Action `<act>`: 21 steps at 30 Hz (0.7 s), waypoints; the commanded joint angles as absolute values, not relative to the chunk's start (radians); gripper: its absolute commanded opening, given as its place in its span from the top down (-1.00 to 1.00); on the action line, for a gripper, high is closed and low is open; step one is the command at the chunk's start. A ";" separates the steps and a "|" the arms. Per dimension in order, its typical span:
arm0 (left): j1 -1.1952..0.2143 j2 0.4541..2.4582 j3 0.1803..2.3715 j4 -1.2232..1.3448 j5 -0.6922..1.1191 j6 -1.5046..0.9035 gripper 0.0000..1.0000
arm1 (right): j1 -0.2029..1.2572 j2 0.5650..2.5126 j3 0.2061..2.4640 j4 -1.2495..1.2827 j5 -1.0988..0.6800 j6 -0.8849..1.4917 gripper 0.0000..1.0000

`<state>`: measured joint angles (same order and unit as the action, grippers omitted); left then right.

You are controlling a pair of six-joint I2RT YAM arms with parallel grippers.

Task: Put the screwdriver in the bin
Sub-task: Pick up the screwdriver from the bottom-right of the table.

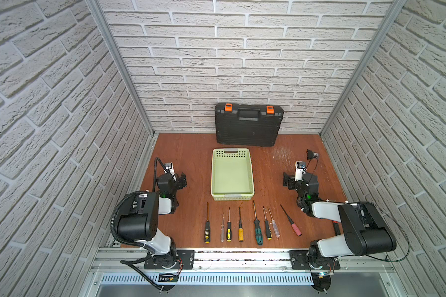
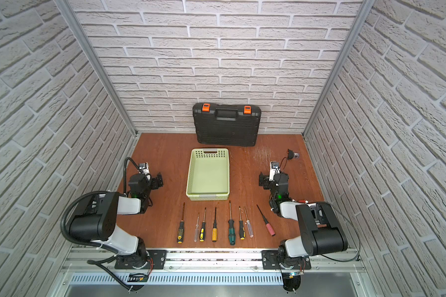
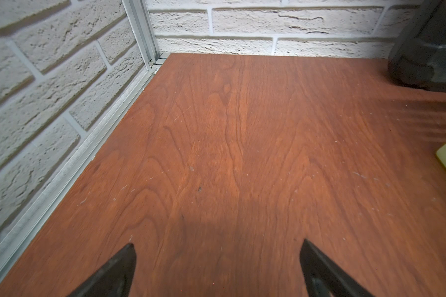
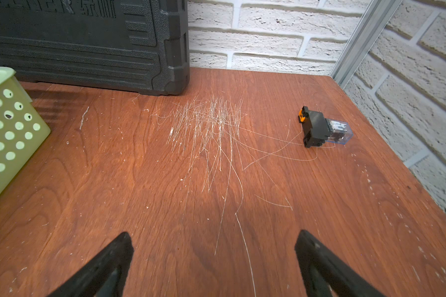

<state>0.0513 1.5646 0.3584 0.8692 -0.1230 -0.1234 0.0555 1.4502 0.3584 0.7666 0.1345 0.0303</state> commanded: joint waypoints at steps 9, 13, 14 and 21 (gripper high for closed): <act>0.058 1.573 0.381 0.930 -0.127 -0.112 -0.96 | 0.058 1.447 0.357 0.795 0.143 0.040 -0.98; 0.060 1.574 0.382 0.930 -0.127 -0.112 -0.96 | 0.058 1.448 0.358 0.794 0.142 0.039 -0.98; 0.059 1.574 0.382 0.931 -0.128 -0.112 -0.96 | 0.058 1.449 0.359 0.793 0.143 0.039 -0.98; 0.048 1.511 0.423 0.798 -0.206 -0.127 -0.96 | 0.058 1.428 0.359 0.800 0.161 0.038 -0.99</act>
<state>0.0502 1.5608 0.3687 0.8444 -0.1440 -0.1249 0.0555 1.4498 0.3584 0.7666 0.1375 0.0303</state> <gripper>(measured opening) 0.983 0.991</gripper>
